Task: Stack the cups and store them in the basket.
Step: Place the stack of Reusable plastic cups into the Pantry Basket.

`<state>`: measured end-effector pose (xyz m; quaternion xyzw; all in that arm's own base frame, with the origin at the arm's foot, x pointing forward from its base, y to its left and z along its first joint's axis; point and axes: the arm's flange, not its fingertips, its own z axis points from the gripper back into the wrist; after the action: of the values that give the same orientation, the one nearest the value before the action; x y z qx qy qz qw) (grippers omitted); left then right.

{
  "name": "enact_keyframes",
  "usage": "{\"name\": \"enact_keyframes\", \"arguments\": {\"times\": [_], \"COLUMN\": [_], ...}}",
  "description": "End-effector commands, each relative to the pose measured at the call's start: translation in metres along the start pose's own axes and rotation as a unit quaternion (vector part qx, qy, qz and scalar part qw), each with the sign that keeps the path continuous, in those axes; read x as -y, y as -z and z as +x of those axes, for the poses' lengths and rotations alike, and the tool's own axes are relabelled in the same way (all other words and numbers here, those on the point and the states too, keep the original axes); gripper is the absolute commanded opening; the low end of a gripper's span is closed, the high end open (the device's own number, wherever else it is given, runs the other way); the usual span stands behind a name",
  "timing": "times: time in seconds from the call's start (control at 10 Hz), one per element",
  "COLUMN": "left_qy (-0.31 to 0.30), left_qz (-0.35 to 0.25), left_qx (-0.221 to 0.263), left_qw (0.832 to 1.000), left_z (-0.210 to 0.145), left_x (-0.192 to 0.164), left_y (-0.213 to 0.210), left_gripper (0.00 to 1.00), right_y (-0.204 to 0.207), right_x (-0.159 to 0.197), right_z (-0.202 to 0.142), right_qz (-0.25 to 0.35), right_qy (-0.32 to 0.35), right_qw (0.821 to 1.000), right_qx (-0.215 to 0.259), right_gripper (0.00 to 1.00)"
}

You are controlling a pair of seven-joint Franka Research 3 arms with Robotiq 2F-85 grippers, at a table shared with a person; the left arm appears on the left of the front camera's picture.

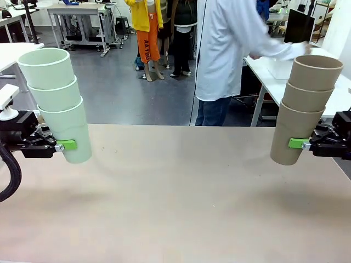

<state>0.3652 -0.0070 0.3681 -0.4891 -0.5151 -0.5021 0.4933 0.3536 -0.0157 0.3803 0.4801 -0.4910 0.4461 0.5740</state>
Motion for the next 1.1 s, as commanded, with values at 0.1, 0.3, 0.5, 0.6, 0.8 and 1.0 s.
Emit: {"name": "enact_keyframes", "arguments": {"times": [0.1, 0.3, 0.5, 0.6, 0.8, 1.0], "left_qy": [0.005, 0.005, 0.005, 0.005, 0.005, 0.005], "left_qz": [-0.003, -0.003, -0.003, -0.003, -0.003, -0.003], "left_qx": [0.003, 0.003, 0.003, 0.003, 0.003, 0.003], "left_qw": [1.000, 1.000, 1.000, 1.000, 1.000, 1.000], "left_z": [0.0043, 0.0043, 0.0043, 0.0043, 0.0043, 0.0043], "left_x": [0.0007, 0.0007, 0.0007, 0.0007, 0.0007, 0.0007], "left_y": [0.0009, 0.0009, 0.0009, 0.0009, 0.0009, 0.0009], "left_gripper": [0.85, 0.85, 0.85, 0.85, 0.85, 0.85], "right_y": [-0.0003, -0.0003, -0.0003, -0.0003, -0.0003, -0.0003], "right_x": [-0.0001, -0.0001, -0.0001, -0.0001, -0.0001, -0.0001], "right_z": [0.0039, 0.0039, 0.0039, 0.0039, 0.0039, 0.0039], "right_qz": [-0.003, -0.003, -0.003, -0.003, -0.003, -0.003], "right_qy": [-0.005, -0.005, -0.005, -0.005, -0.005, -0.005], "right_qw": [1.000, 1.000, 1.000, 1.000, 1.000, 1.000], "right_qx": [0.003, 0.003, 0.003, 0.003, 0.003, 0.003], "right_gripper": [0.85, 0.85, 0.85, 0.85, 0.85, 0.85]}}
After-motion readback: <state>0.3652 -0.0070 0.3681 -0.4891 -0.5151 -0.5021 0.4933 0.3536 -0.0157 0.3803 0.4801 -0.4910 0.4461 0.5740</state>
